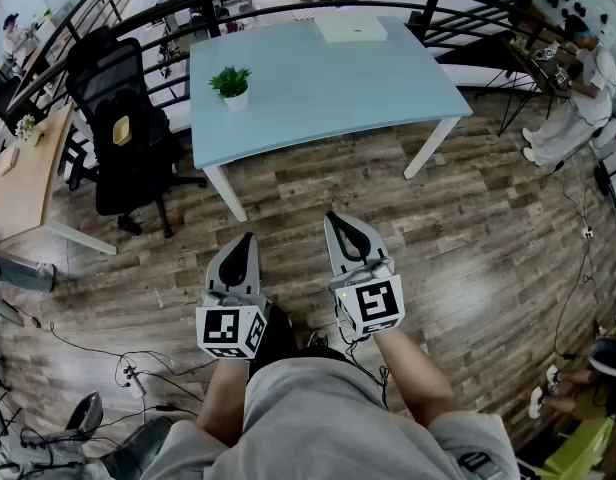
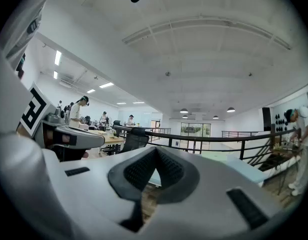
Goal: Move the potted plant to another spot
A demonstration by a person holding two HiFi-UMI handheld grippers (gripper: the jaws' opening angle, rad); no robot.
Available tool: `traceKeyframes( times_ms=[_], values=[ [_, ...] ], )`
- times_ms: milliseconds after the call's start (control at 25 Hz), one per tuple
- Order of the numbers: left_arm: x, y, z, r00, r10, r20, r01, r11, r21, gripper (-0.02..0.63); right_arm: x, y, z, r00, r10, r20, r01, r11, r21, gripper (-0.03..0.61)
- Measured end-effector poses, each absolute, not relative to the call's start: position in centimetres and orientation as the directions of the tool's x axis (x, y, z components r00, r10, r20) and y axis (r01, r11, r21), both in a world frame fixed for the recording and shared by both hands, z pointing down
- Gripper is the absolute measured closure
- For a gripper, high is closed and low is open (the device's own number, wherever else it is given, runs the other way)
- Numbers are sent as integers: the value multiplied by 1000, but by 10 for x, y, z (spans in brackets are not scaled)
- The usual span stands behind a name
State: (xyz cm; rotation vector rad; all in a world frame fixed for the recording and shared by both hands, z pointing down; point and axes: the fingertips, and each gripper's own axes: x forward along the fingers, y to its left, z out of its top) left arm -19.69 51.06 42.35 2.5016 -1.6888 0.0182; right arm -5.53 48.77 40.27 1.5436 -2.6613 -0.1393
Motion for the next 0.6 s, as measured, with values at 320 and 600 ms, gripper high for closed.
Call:
traceKeyframes(
  times_ms=[320,600],
  values=[
    [-201,522,434,363,-925,113,-931,-354,92,601,-56,499,408,-512,-858,23,-854,512,92,575],
    [-209,516,442,369,-918,146,-929,-361,79,601,-65,497,430,-554,-830,60,-828,557,63,574]
  ],
)
